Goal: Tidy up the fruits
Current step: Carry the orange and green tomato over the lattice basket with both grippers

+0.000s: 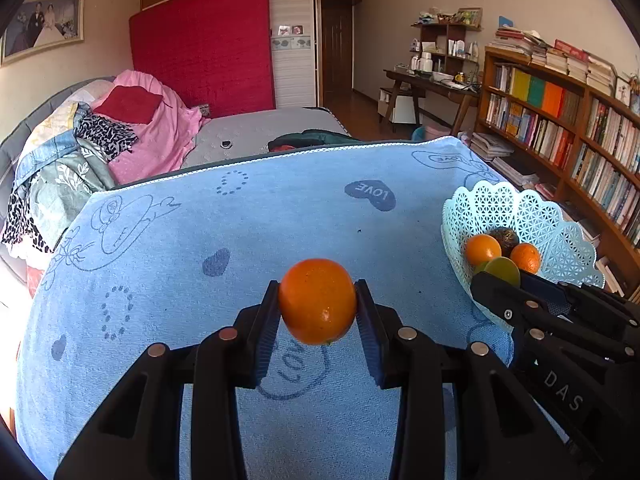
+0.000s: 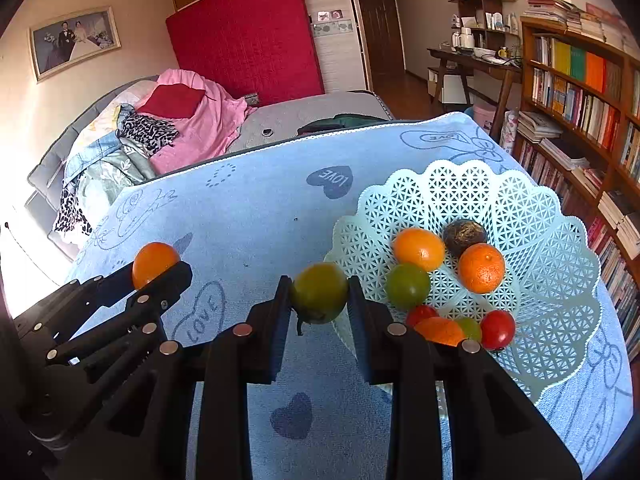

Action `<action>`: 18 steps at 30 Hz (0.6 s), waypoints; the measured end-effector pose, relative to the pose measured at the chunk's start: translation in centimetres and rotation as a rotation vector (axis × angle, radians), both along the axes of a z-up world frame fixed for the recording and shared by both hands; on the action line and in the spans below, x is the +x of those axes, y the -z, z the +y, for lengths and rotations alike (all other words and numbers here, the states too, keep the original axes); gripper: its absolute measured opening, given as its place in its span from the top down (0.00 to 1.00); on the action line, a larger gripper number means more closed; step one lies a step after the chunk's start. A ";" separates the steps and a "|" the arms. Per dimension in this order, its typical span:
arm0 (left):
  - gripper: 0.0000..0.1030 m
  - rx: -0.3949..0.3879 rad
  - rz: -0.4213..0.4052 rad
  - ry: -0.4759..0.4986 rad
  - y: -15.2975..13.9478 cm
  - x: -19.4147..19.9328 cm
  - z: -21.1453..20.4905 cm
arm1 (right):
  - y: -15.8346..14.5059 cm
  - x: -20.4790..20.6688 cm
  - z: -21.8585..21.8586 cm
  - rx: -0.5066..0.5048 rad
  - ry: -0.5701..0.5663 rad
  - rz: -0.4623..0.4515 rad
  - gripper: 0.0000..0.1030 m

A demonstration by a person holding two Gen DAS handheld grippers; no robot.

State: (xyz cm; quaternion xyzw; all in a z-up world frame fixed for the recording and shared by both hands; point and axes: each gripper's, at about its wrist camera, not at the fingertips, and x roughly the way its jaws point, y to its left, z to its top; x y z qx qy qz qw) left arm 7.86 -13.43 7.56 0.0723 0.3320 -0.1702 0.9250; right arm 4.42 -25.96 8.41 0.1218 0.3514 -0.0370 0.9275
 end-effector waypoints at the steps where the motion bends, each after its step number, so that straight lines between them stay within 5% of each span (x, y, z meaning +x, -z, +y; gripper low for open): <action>1: 0.64 0.000 0.000 0.004 0.0 -0.1 -0.1 | 0.0 -0.1 -0.3 0.002 0.007 -0.001 0.72; 18: 0.64 0.014 0.007 0.088 0.9 -1.6 -2.6 | 0.3 -2.9 -3.9 0.018 0.101 -0.003 0.72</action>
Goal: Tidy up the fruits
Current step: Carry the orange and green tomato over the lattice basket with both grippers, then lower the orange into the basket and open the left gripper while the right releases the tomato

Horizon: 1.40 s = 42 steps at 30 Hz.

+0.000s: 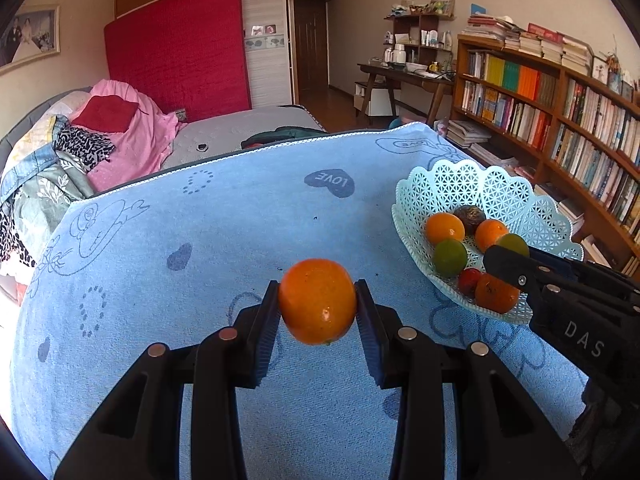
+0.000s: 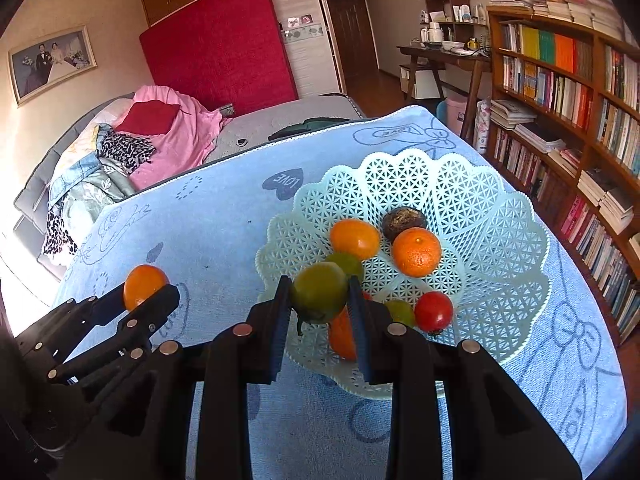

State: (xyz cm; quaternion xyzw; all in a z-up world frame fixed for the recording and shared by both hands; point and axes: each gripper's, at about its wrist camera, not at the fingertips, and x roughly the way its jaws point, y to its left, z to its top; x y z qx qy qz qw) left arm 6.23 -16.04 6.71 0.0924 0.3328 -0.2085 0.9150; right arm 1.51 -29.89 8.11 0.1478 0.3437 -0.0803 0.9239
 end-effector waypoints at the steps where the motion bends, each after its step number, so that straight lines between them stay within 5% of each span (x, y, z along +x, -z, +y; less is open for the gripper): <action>1: 0.64 0.000 -0.001 0.002 0.0 -0.1 0.0 | 0.1 -0.2 -0.3 0.001 0.008 0.001 0.72; 19: 0.64 0.011 -0.017 0.038 0.1 -1.1 -1.0 | 0.6 -3.4 -5.4 0.030 0.128 -0.003 0.72; 29: 0.64 -0.024 0.028 0.061 -0.5 -0.5 -1.6 | 0.6 -3.5 -5.9 0.052 0.102 -0.022 0.72; 42: 0.63 -0.029 0.018 0.169 -1.0 -1.2 -7.2 | 0.4 -5.4 -7.7 0.056 0.147 -0.080 0.72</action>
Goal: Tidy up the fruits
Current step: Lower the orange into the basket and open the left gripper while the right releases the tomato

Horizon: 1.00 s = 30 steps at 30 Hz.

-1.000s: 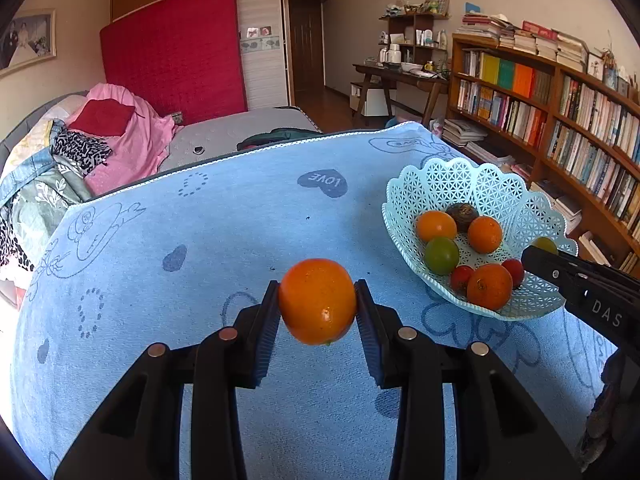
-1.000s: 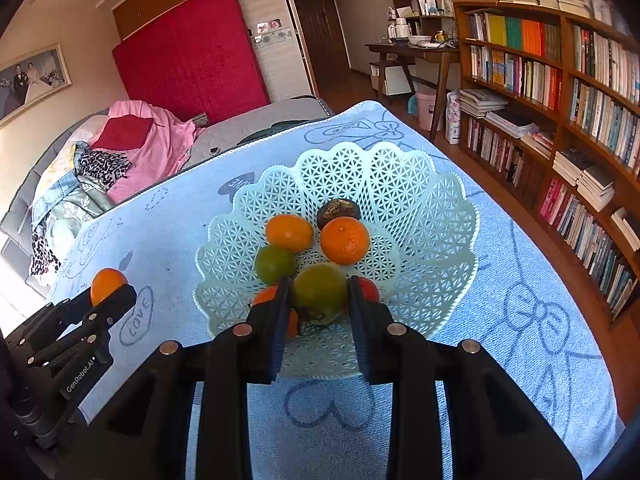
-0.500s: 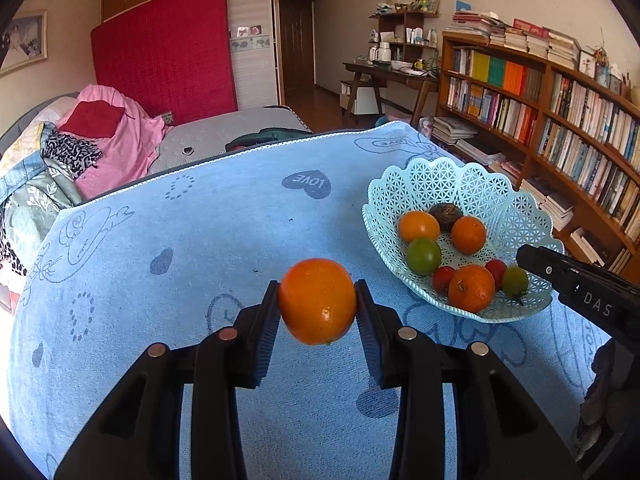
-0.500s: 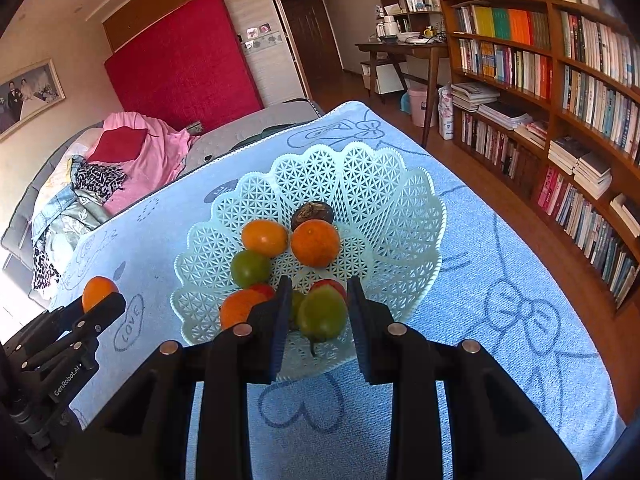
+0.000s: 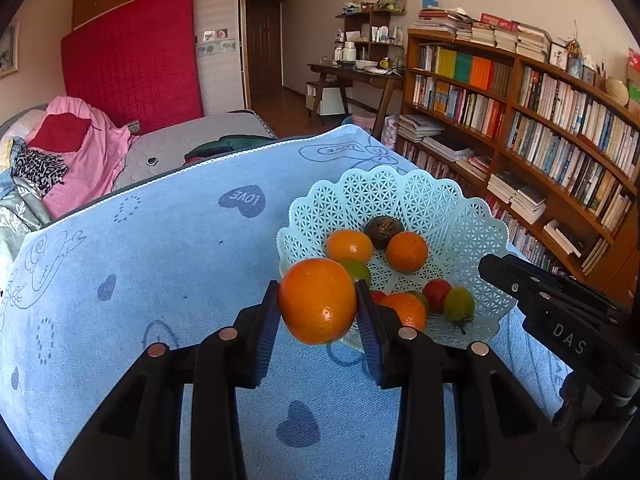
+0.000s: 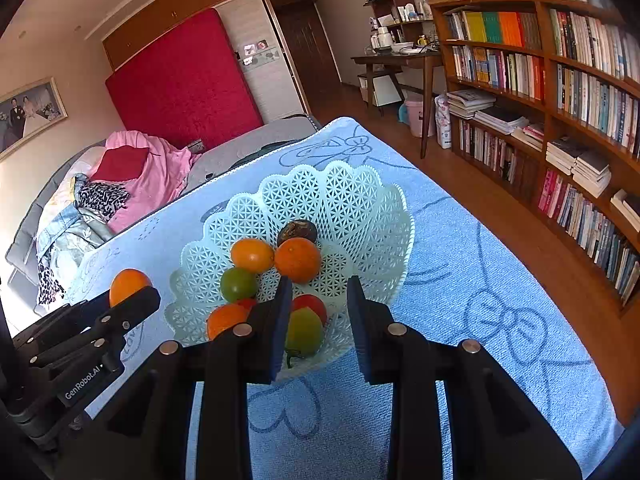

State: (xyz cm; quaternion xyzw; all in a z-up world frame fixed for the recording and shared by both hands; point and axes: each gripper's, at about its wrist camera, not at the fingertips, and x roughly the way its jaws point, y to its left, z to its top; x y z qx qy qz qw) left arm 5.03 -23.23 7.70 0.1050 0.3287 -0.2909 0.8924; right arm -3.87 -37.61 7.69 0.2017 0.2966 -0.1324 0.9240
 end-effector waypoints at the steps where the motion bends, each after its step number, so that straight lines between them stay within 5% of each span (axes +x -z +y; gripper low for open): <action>1: 0.63 0.000 -0.003 0.008 0.0 0.0 -0.5 | -0.1 -0.1 -0.1 -0.002 0.003 -0.005 0.70; 13: 0.63 -0.017 0.043 0.075 0.4 1.1 -4.3 | 0.2 -1.2 -0.9 0.014 0.019 -0.039 0.70; 16: 0.51 -0.028 0.035 0.063 0.4 1.2 -4.3 | 0.2 -1.2 -0.7 0.008 0.011 -0.041 0.69; 23: 0.49 -0.029 0.013 0.056 0.0 0.9 -3.7 | -0.1 -1.2 -0.2 0.005 -0.005 -0.057 0.57; 30: 0.36 -0.019 -0.016 -0.004 -0.4 0.5 -1.9 | -0.4 -1.6 0.2 -0.007 0.001 -0.060 0.44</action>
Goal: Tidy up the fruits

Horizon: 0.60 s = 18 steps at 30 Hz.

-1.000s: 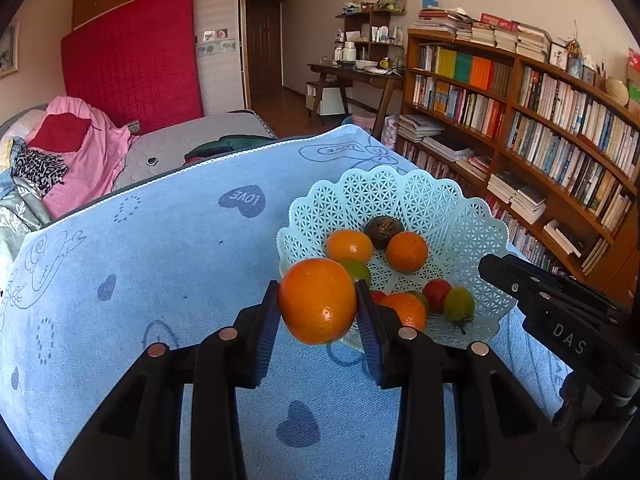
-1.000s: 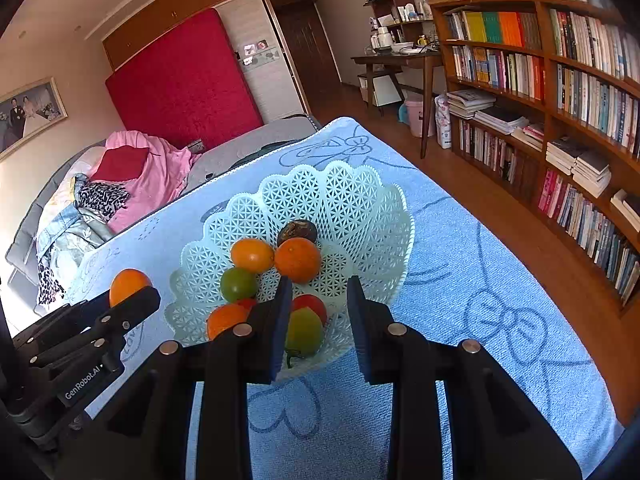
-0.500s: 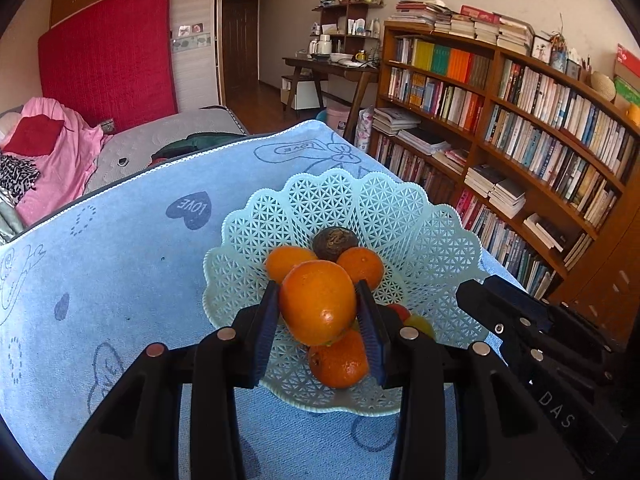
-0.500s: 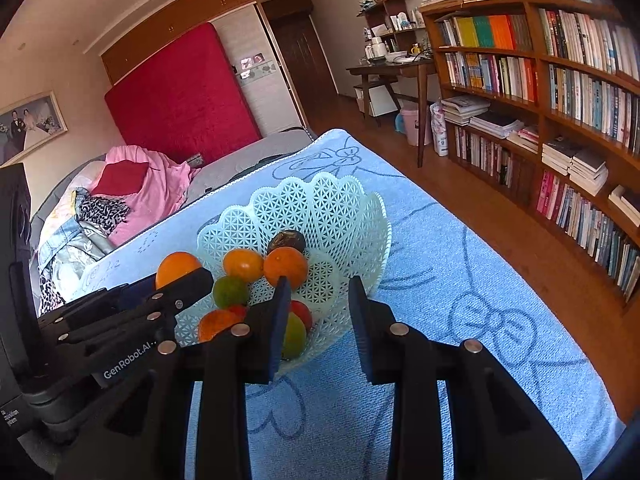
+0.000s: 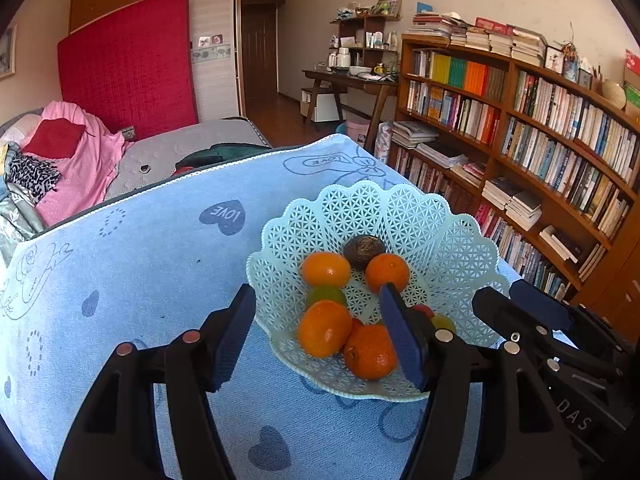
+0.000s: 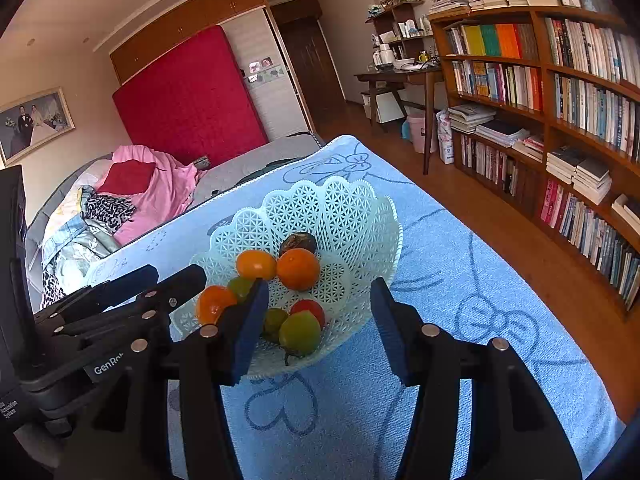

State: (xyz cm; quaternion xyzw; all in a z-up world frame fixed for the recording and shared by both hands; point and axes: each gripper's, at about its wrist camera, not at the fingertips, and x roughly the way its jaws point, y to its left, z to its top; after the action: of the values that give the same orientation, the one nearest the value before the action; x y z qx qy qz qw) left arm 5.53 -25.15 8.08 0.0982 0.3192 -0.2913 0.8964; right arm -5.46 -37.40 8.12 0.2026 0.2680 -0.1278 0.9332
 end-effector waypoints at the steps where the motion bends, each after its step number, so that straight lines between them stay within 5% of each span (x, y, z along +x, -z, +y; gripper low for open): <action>1: 0.33 0.005 -0.005 -0.012 0.0 0.0 0.3 | 0.0 0.0 0.1 -0.002 0.001 0.000 0.40; 3: 0.20 0.028 -0.025 -0.046 -0.1 -0.1 0.9 | 0.0 -0.2 0.2 -0.006 0.002 0.003 0.32; 13: 0.14 0.092 -0.084 -0.101 0.2 -0.9 3.1 | 0.0 -0.8 1.3 -0.025 -0.010 0.040 0.09; 18: 0.12 0.079 -0.099 -0.111 -0.3 -1.6 3.9 | 0.1 -1.2 2.0 -0.040 -0.017 0.061 0.06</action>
State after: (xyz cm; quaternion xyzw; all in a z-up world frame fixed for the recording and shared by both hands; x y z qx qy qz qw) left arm 3.96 -21.22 8.41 0.1299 0.2907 -0.2233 0.9213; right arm -6.68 -35.37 8.02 0.1777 0.2957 -0.1312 0.9294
